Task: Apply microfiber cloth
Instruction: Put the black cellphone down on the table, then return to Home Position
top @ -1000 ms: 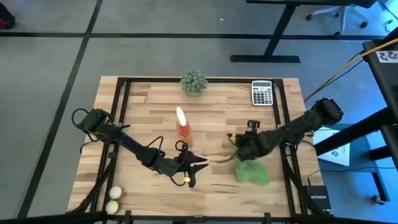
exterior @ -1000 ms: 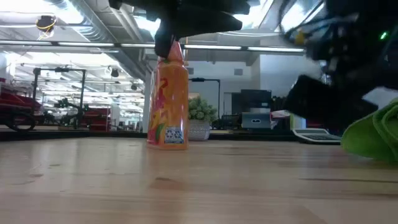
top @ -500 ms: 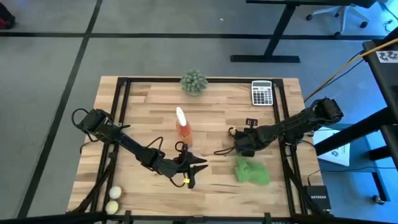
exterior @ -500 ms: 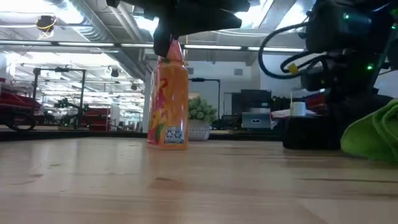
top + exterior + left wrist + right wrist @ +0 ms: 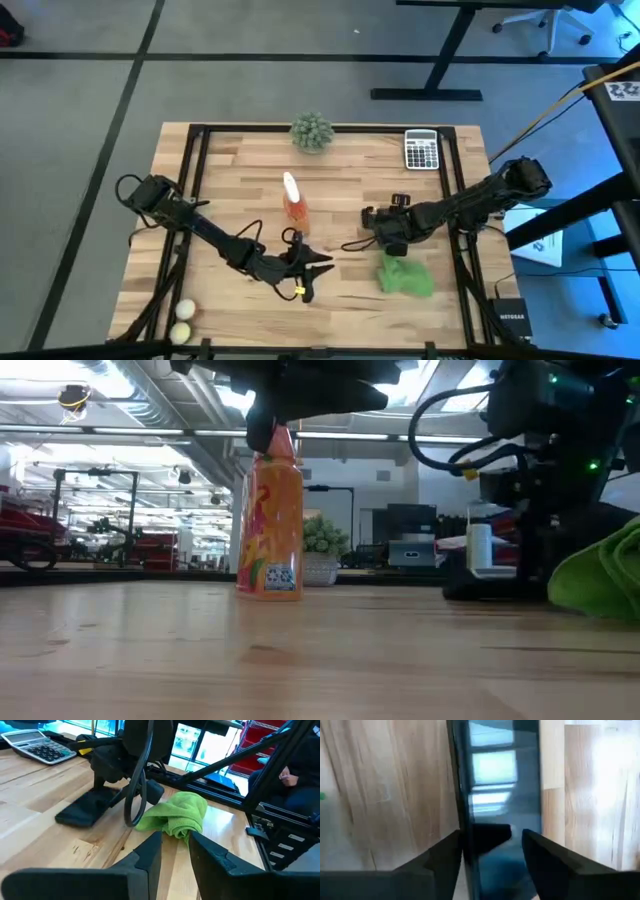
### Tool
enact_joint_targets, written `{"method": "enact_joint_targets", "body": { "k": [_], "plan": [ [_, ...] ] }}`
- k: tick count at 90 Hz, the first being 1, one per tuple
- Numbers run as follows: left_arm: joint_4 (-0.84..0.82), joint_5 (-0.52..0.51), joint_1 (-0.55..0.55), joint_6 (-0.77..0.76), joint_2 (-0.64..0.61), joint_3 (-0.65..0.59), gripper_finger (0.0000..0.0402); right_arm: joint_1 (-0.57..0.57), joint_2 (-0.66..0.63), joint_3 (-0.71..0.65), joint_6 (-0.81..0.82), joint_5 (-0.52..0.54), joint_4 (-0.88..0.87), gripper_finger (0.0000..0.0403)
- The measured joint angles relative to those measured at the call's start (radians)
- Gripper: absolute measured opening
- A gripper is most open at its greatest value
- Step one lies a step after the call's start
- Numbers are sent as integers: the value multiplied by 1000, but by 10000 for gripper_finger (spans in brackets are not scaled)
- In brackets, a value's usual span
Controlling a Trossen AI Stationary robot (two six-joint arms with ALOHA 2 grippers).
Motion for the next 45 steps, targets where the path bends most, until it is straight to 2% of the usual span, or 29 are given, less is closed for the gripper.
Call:
{"method": "enact_joint_targets", "body": {
  "k": [11,17,22,32,39,45],
  "plan": [
    [0,0,0,0,0,0,80,0,0,2,-5,-1,-6,199],
    [0,0,0,0,0,0,80,0,-1,37,-13,-34,-96,200],
    [-1,0,0,0,0,0,80,0,-12,88,3,-96,-197,200],
    [-2,0,0,0,0,0,80,4,-64,187,34,-302,-339,200],
    [-7,0,0,0,0,0,80,29,-127,216,82,-418,-331,200],
    [-10,0,0,0,0,0,80,62,-182,209,115,-464,-269,200]
  ]
}}
